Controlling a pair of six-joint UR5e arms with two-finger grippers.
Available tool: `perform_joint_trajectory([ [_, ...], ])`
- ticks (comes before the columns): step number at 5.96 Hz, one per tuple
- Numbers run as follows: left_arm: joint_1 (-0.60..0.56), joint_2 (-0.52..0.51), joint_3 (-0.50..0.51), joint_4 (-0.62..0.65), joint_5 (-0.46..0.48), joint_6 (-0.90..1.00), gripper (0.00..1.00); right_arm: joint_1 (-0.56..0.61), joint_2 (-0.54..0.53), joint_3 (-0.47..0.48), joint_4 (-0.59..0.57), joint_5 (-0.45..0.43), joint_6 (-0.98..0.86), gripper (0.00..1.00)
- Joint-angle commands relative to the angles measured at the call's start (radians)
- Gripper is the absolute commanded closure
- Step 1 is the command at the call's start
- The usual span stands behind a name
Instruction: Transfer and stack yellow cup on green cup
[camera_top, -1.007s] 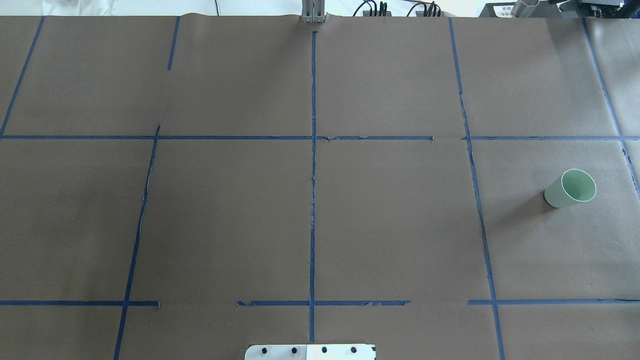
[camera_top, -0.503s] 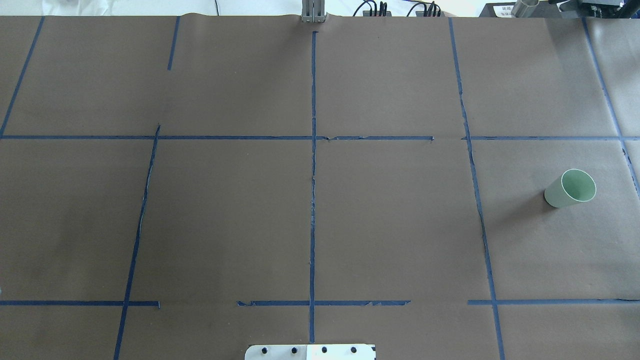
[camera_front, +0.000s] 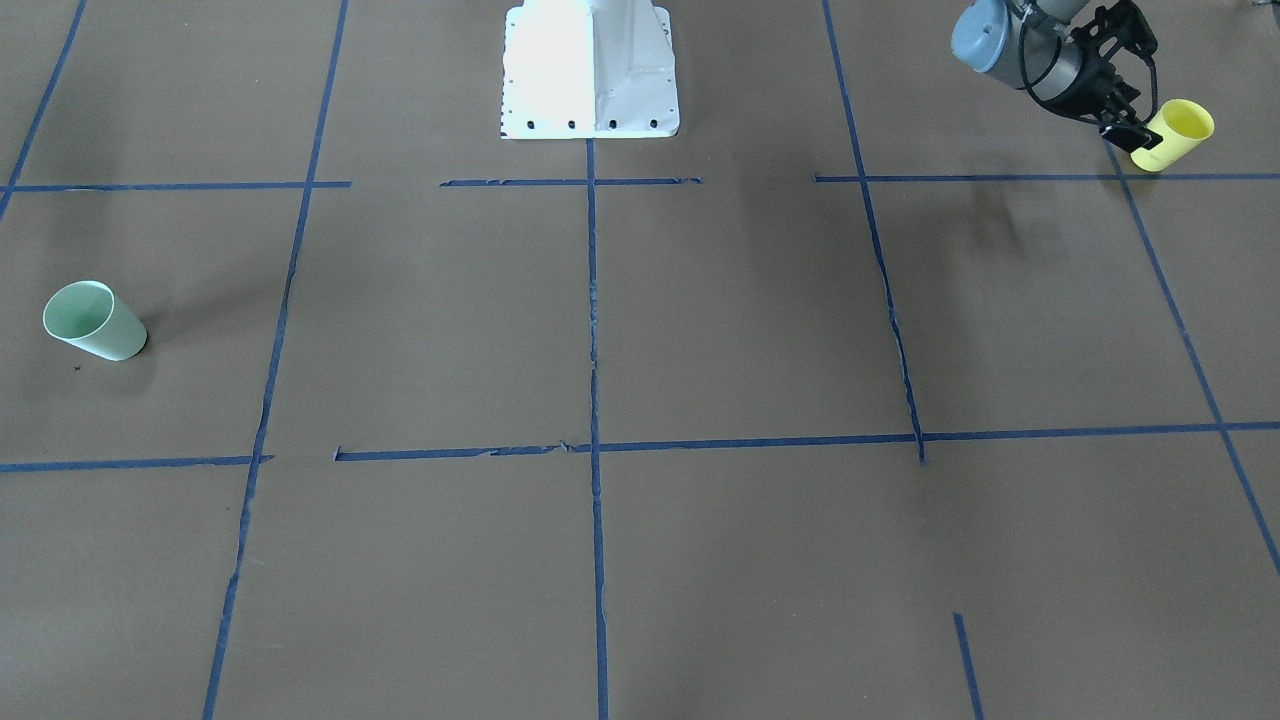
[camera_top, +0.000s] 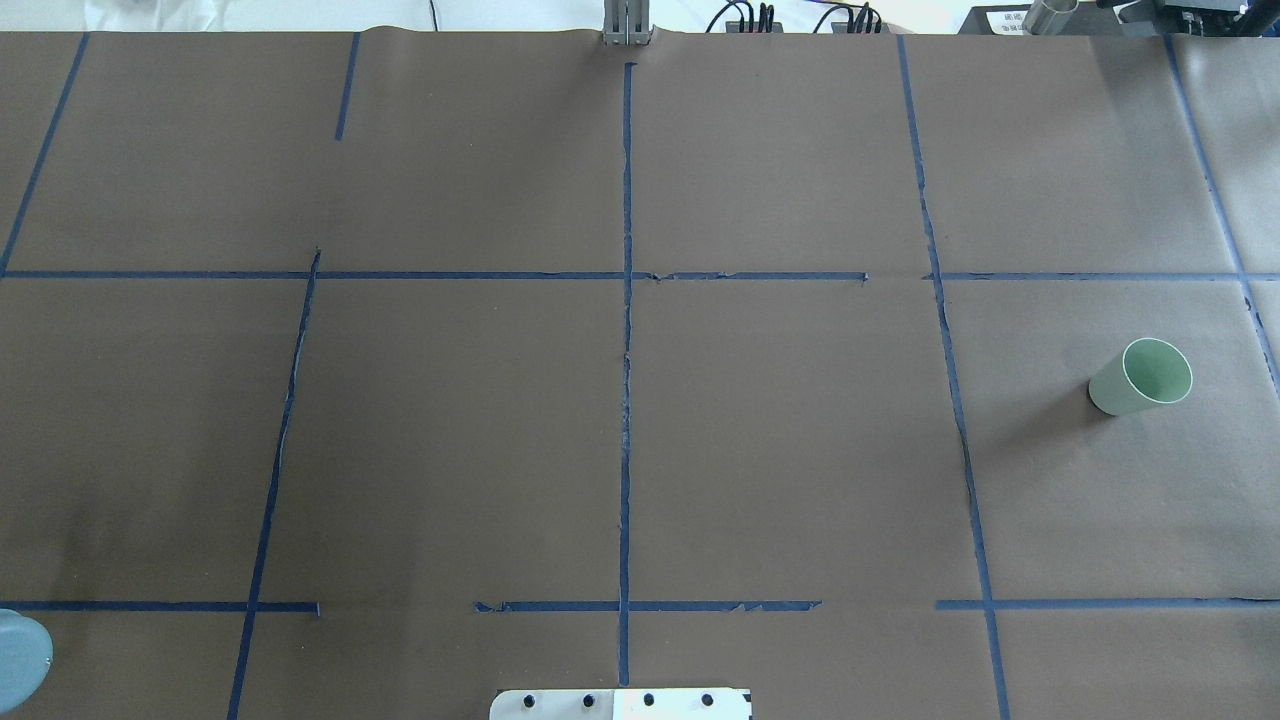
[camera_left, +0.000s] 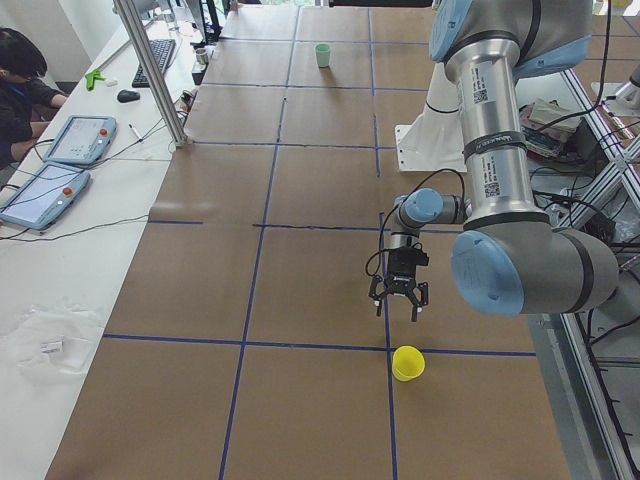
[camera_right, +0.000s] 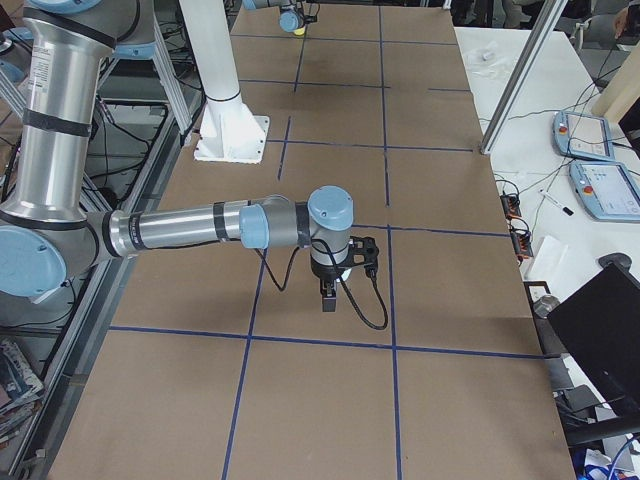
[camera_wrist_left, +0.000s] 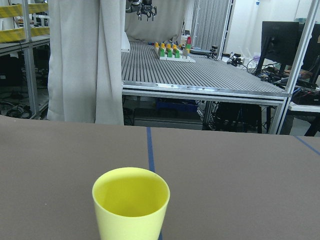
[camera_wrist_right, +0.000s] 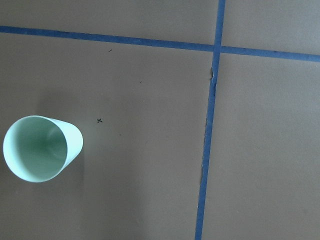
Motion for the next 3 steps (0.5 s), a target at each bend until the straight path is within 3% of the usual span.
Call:
perform_joint_trajectory([
  [1,0.043,-0.006,0.114,-0.008,-0.021,-0.016,0.00,0.000,0.001,0.001,0.000,0.000,0.001,0.00],
  [3,0.062,-0.039,0.185,-0.037,-0.021,-0.016,0.00,0.000,0.001,0.001,0.001,0.000,0.001,0.00],
])
